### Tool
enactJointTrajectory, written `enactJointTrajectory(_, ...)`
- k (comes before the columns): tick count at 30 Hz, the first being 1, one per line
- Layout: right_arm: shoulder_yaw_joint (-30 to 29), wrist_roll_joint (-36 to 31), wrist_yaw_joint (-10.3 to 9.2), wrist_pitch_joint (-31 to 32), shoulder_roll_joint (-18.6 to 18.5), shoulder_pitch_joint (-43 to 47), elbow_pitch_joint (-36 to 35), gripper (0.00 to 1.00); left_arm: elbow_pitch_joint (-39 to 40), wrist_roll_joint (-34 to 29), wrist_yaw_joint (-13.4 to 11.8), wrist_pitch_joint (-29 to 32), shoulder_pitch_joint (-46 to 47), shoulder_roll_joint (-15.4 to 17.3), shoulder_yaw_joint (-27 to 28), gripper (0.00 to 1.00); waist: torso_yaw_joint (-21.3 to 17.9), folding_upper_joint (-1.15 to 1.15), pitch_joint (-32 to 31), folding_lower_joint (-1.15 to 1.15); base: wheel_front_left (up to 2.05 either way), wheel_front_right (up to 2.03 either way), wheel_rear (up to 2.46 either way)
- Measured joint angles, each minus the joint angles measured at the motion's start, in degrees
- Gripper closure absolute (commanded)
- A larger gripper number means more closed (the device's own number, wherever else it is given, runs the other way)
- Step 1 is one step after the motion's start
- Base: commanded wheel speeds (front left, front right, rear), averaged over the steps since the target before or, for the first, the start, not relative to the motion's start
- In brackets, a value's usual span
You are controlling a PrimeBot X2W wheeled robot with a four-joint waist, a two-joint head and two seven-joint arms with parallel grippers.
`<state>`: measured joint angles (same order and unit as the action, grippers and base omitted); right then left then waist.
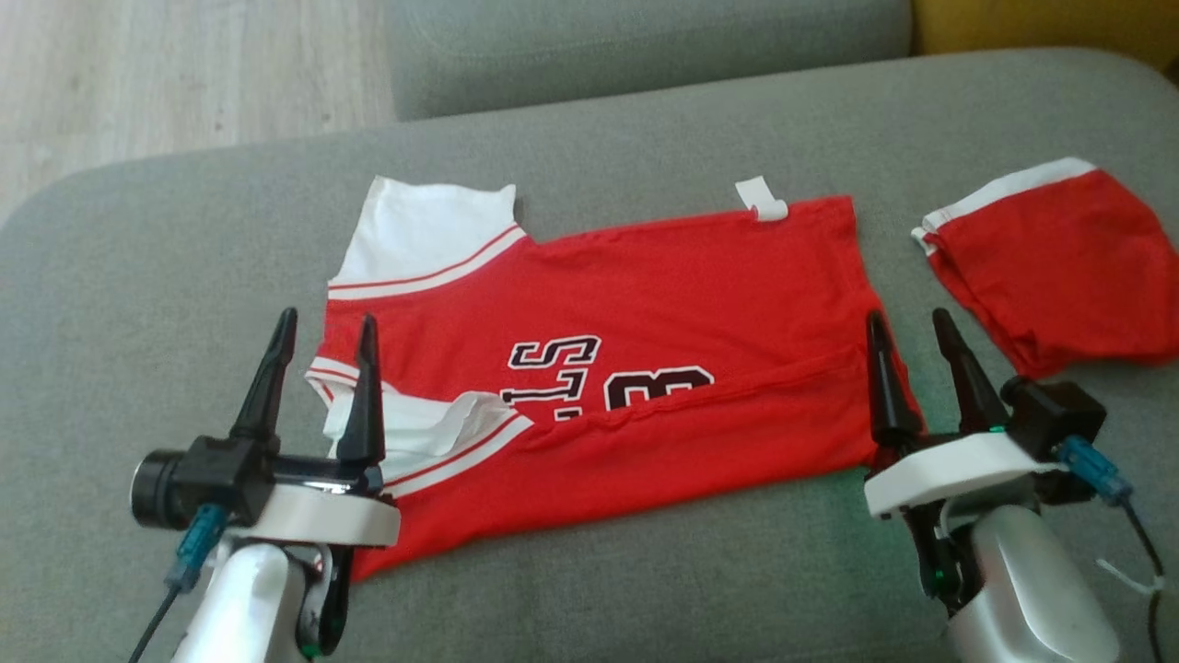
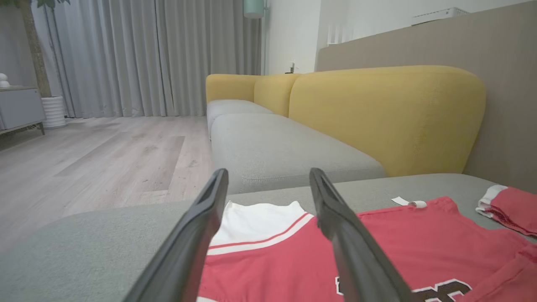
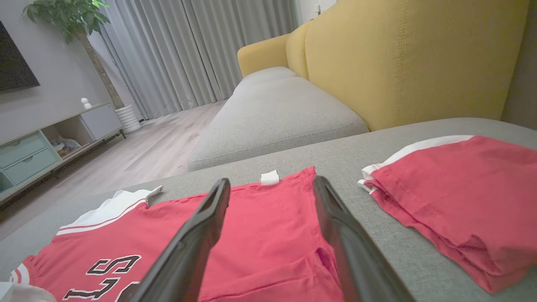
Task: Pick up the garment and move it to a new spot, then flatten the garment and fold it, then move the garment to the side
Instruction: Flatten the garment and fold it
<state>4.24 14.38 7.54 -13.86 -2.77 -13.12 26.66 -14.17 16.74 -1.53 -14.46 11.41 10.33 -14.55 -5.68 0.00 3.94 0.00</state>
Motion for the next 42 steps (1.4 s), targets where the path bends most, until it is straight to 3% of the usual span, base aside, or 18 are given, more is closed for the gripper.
enactJointTrajectory(7,0.3,0.26,0.0,-0.36,0.01,-0.14,-3.15,0.0,-2.05,-3.01,3.18,0.62,5.5,2.83,-0.37,0.0,-0.56,0.0,4.38,0.0,0.0,0.0,0.0)
enactJointTrajectory(16,1.67,2.81,0.0,-0.51,0.01,-1.98,-6.82,0.0,-13.41,-4.16,8.65,13.69,29.21,9.89,-4.6,0.0,-2.86,0.0,12.03,0.01,0.0,0.0,0.0)
enactJointTrajectory(21,3.31,3.8,0.0,-0.52,0.01,-4.56,-9.11,0.0,-21.02,-0.68,8.86,20.09,37.28,13.99,-10.25,0.0,-5.23,0.0,16.46,0.01,0.0,0.0,0.0)
enactJointTrajectory(27,4.09,4.97,0.0,-0.52,0.01,-5.27,-10.6,0.0,-28.04,12.23,9.12,26.4,43.55,15.59,-13.62,0.0,-8.2,0.0,20.95,0.01,0.0,0.0,0.0)
enactJointTrajectory(33,4.47,5.8,-0.01,-0.52,0.02,-5.78,-11.09,0.0,-32.32,14.38,9.12,26.96,46.42,18.8,-15.74,0.0,-10.39,0.0,23.31,0.0,0.0,0.0,0.0)
enactJointTrajectory(42,4.5,5.81,0.0,-0.52,0.02,-6.64,-11.85,0.0,-37.57,16.56,9.12,27.27,50.24,19.26,-19.31,0.0,-11.38,0.0,25.23,0.0,0.0,0.0,0.0)
